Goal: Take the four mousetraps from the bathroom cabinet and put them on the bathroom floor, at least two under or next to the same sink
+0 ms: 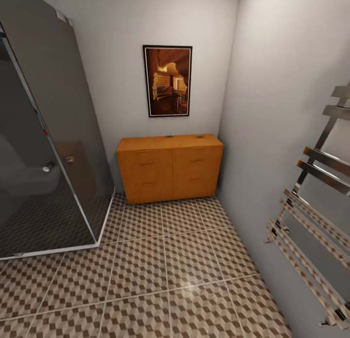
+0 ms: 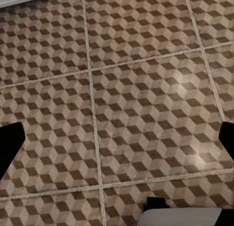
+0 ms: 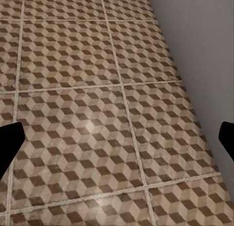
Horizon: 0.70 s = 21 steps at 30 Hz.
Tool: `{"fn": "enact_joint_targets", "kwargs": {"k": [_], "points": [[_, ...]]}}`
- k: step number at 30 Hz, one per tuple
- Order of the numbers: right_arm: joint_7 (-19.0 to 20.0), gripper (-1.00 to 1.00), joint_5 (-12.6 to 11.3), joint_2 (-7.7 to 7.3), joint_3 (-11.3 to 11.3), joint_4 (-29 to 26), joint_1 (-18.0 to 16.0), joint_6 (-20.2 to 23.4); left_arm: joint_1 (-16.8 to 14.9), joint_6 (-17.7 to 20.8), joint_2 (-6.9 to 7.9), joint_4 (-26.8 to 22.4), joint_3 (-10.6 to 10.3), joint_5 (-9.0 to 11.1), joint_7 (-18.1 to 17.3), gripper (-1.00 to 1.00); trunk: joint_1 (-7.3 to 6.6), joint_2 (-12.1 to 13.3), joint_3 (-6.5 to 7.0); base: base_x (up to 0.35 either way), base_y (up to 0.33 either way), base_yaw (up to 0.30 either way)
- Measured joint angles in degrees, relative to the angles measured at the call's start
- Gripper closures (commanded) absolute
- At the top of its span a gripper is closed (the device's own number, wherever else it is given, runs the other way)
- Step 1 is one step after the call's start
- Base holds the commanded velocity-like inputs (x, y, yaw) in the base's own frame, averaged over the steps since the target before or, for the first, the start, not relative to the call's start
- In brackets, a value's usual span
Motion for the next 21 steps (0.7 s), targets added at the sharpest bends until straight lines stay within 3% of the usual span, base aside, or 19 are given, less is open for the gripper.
{"fn": "enact_joint_targets", "kwargs": {"k": [21], "points": [[0.03, -1.00, 0.00, 0.00, 0.00, 0.00, 0.00, 0.03, 0.01, 0.02, 0.00, 0.02, 0.01, 0.00, 0.00, -1.00, 0.01, 0.00, 0.00, 0.256, 0.000, 0.000]]}}
